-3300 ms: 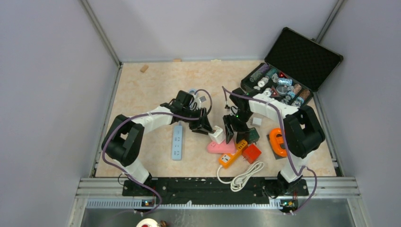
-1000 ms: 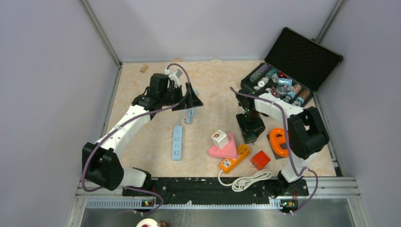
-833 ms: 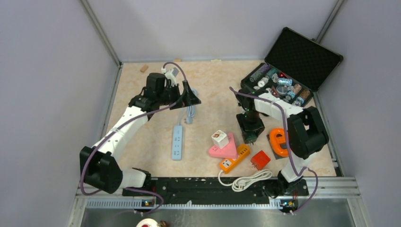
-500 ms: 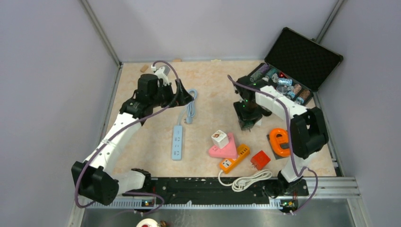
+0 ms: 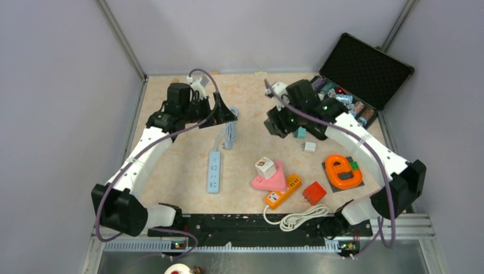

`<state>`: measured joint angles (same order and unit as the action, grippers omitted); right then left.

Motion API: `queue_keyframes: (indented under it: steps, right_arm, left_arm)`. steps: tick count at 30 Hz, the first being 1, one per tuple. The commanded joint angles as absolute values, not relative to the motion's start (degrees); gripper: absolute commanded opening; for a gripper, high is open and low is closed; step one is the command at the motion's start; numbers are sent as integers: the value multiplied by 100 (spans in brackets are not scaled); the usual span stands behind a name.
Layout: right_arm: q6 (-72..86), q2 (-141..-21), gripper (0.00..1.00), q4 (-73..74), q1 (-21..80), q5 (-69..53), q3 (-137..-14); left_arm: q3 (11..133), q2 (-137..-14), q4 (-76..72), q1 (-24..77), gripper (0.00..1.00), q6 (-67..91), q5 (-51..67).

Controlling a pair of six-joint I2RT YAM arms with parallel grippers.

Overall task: Insert the plug
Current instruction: Pick up the plug from the center of the board.

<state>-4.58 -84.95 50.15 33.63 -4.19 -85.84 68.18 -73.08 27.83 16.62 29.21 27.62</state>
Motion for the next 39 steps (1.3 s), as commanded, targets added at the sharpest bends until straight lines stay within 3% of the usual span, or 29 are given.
queue_keyframes:
  steps: [1, 9, 23, 32, 39]
  right_arm:
    - [-2005, -7714, 0, 3951, 4064, -1019, -7787]
    - [-2127, -7064, 0, 2753, 4087, -2071, -7003]
    - [-2208, -7448, 0, 2749, 4087, -2618, -7207]
    - [-2288, -7670, 0, 2823, 4087, -3188, -7367]
    - [-3419, -8112, 0, 4016, 4055, -4871, -7922]
  left_arm:
    - [7113, -7680, 2834, 1613, 95, 3387, 4202]
    - [7019, -7756, 2927, 1633, 92, 3466, 4975]
    - [6929, -7583, 3122, 1725, 86, 3400, 4990]
    - [7447, -7565, 3733, 2002, 88, 2804, 4410]
    - [7495, -7015, 3566, 2001, 95, 1415, 4214]
